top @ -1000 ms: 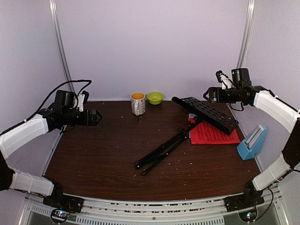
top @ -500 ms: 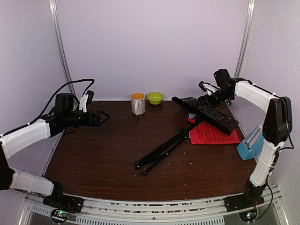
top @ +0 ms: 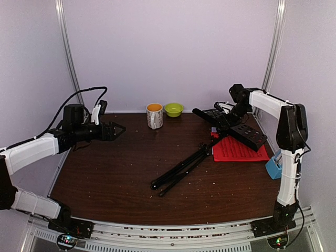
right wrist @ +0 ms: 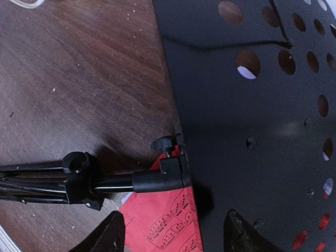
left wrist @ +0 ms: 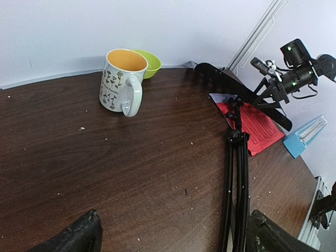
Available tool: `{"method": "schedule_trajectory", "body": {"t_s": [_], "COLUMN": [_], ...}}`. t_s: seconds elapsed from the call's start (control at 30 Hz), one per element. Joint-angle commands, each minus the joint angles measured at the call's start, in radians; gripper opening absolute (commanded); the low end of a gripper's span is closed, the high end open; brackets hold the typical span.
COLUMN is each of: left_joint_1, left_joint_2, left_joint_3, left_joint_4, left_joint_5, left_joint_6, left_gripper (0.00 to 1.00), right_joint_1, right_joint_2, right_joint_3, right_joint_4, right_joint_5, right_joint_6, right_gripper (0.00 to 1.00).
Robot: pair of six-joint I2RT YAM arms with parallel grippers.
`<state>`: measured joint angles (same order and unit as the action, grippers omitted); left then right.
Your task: Set up the instrument practice props
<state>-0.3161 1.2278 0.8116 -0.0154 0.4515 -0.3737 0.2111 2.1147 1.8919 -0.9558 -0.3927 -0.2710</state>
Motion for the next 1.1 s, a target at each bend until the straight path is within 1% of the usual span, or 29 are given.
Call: {"method": "schedule_trajectory", "body": {"t_s": [0.0,0.13,0.23,0.33,0.43,0.5,0.57,0.63,0.73,0.83,0.97,1.07], "left_joint_1": [-0.004,-0.005,-0.005,-0.005,-0.006,-0.005,-0.005,-0.005,-0.005,-0.005,-0.006,-0.005], "left_joint_2": [0.036,0.058,0.07,0.073,0.072,0.072,0.072,0.072,0.072,0.066,0.044,0.017], "left_joint_3": [-0.012,-0.024,-0.026,-0.026,-0.026,-0.026,-0.029,-0.032,-0.034,-0.032,-0.034,-0.038], "left_joint_4": [0.095,0.127,0.135,0.137,0.135,0.134,0.14,0.149,0.156,0.154,0.136,0.121], "left_joint_5": [0.023,0.025,0.028,0.026,0.021,0.017,0.018,0.017,0.018,0.018,-0.001,-0.017], "left_joint_6": [-0.031,-0.049,-0.053,-0.051,-0.05,-0.05,-0.051,-0.056,-0.063,-0.064,-0.059,-0.054], "left_gripper": [0.98,0.98,0.98,0.98,0.98,0.98,0.98,0.98,0.98,0.98,0.98,0.98], "right_joint_1": [0.008,0.008,0.01,0.01,0.011,0.015,0.025,0.037,0.054,0.074,0.108,0.137], "right_joint_2": [0.026,0.022,0.015,0.017,0.023,0.021,0.012,-0.004,-0.032,-0.067,-0.121,-0.182], "right_joint_3": [0.021,0.005,0.0,-0.001,-0.002,-0.012,-0.016,-0.009,0.01,0.027,0.057,0.066], "right_joint_4": [-0.059,-0.07,-0.07,-0.069,-0.071,-0.062,-0.052,-0.039,-0.023,-0.002,0.01,0.04], "right_joint_5": [-0.018,-0.018,-0.019,-0.005,0.019,0.035,0.059,0.089,0.131,0.179,0.292,0.349], "right_joint_6": [-0.036,-0.043,-0.044,-0.047,-0.047,-0.056,-0.062,-0.066,-0.066,-0.071,-0.081,-0.089], "right_gripper": [0.6,0.45,0.37,0.32,0.31,0.27,0.2,0.1,0.0,0.0,0.0,0.0]}}
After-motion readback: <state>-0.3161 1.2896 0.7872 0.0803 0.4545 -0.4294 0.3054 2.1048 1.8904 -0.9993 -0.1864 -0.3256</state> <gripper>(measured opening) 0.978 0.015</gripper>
